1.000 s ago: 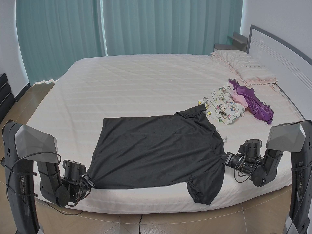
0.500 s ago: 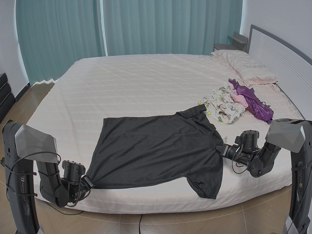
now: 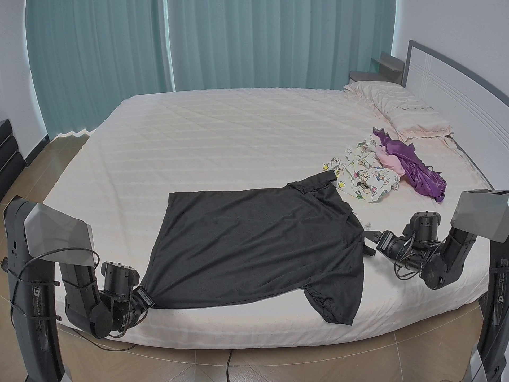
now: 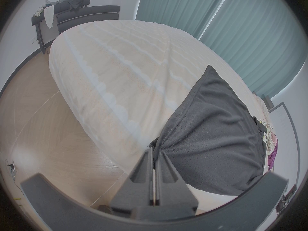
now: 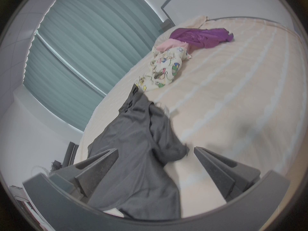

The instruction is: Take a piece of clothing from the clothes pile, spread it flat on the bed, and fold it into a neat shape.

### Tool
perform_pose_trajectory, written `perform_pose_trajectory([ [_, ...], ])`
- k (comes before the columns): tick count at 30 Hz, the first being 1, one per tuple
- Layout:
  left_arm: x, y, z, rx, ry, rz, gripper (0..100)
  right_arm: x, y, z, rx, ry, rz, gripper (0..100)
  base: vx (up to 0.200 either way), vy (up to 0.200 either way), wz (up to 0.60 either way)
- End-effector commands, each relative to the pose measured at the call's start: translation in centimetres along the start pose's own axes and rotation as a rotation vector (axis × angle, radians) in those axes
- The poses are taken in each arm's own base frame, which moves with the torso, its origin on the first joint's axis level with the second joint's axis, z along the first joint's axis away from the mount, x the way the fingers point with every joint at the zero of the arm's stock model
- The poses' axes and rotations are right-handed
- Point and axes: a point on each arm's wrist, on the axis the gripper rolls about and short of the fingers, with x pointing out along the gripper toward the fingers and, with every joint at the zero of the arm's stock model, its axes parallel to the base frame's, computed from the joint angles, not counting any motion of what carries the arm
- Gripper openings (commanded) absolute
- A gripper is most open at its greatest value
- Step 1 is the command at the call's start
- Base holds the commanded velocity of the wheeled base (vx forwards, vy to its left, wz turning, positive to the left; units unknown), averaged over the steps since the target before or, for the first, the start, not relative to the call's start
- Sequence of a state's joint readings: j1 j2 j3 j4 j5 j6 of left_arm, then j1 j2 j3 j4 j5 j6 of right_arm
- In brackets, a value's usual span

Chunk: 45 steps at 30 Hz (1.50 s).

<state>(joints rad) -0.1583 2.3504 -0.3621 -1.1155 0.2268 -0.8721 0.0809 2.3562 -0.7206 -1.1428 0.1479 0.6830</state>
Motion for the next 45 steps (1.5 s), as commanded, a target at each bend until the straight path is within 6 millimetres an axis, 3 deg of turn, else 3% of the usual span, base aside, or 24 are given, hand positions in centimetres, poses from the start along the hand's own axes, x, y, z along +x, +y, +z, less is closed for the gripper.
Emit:
perform_pose_trajectory([
  [1, 0.0, 0.1, -0.1, 0.003, 0.003, 0.003, 0, -3.1, 3.1, -2.4, 0.002, 0.104, 0.078, 100, 0.000, 0.000, 0.00],
  [3, 0.0, 0.1, -0.1, 0.003, 0.003, 0.003, 0, -3.5, 4.1, -4.6, -0.024, 0.174, 0.097, 100, 0.000, 0.000, 0.00],
  [4, 0.0, 0.1, -0.1, 0.002, 0.002, 0.002, 100, -3.5, 4.5, -5.4, -0.032, 0.198, 0.103, 100, 0.000, 0.000, 0.00],
  [7, 0.0, 0.0, -0.1, 0.001, 0.001, 0.001, 100, -3.4, 4.8, -6.2, -0.042, 0.222, 0.106, 100, 0.000, 0.000, 0.00],
  [8, 0.0, 0.0, 0.0, -0.004, 0.001, -0.001, 100, -3.2, 5.3, -8.0, -0.066, 0.270, 0.111, 100, 0.000, 0.000, 0.00],
  [14, -1.1, 0.2, 0.2, -0.005, -0.007, -0.009, 100, -2.3, 5.4, -10.6, -0.098, 0.331, 0.098, 100, 0.000, 0.000, 0.00],
  [17, -2.6, -0.1, 1.9, -0.046, -0.038, -0.077, 100, -2.1, 6.0, -10.9, -0.108, 0.335, 0.115, 100, 0.000, 0.000, 0.00],
  [22, -3.1, 0.2, 3.2, -0.112, 0.014, -0.161, 100, -1.3, 7.1, -11.0, -0.125, 0.329, 0.142, 100, 0.000, 0.000, 0.00],
  [38, -3.0, 0.1, 3.2, -0.179, 0.056, -0.196, 100, 0.5, 8.3, -11.6, -0.190, 0.334, 0.124, 100, 0.000, 0.000, 0.00],
  [45, -2.9, 0.1, 3.3, -0.179, 0.055, -0.197, 100, -0.9, 9.1, -13.3, -0.255, 0.405, 0.108, 100, 0.000, 0.000, 0.00],
])
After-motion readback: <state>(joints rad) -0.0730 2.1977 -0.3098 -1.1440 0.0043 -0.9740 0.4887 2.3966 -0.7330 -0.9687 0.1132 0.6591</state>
